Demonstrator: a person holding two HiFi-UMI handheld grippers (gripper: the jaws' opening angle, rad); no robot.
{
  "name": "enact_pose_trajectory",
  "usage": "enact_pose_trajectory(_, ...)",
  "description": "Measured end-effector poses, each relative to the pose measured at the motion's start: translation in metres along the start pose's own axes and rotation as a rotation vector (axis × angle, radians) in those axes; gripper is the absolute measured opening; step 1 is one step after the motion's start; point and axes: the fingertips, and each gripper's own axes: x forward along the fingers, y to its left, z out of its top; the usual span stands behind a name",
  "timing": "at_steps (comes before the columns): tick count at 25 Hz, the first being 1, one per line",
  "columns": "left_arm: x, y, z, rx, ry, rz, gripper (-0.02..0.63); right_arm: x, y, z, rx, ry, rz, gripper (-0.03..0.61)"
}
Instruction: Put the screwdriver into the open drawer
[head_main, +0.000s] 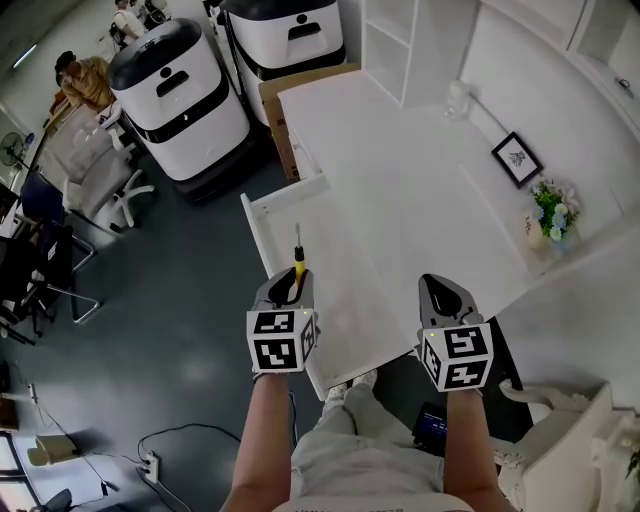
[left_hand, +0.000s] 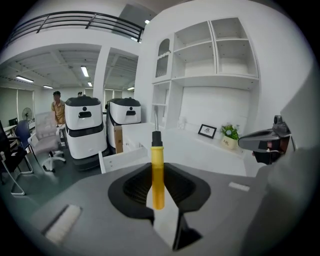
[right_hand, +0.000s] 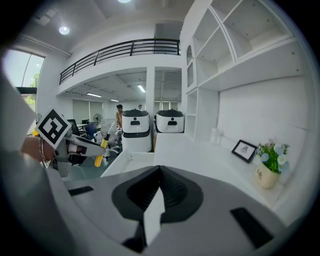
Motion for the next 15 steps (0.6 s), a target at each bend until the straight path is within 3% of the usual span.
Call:
enact_pose_trajectory(6,0.007,-0.017,-0.040,0.011,0.094,-0.048,0.080,-0.010,0.004,-0.033,0.093,0.057,-0.009,0.003)
enact_pose_trajectory(15,0.022,-0.051,-0.089,0.033,0.228,-0.116,0.080,-0.023,-0.009,-0.067,0.144,0.108,-0.043,0.003)
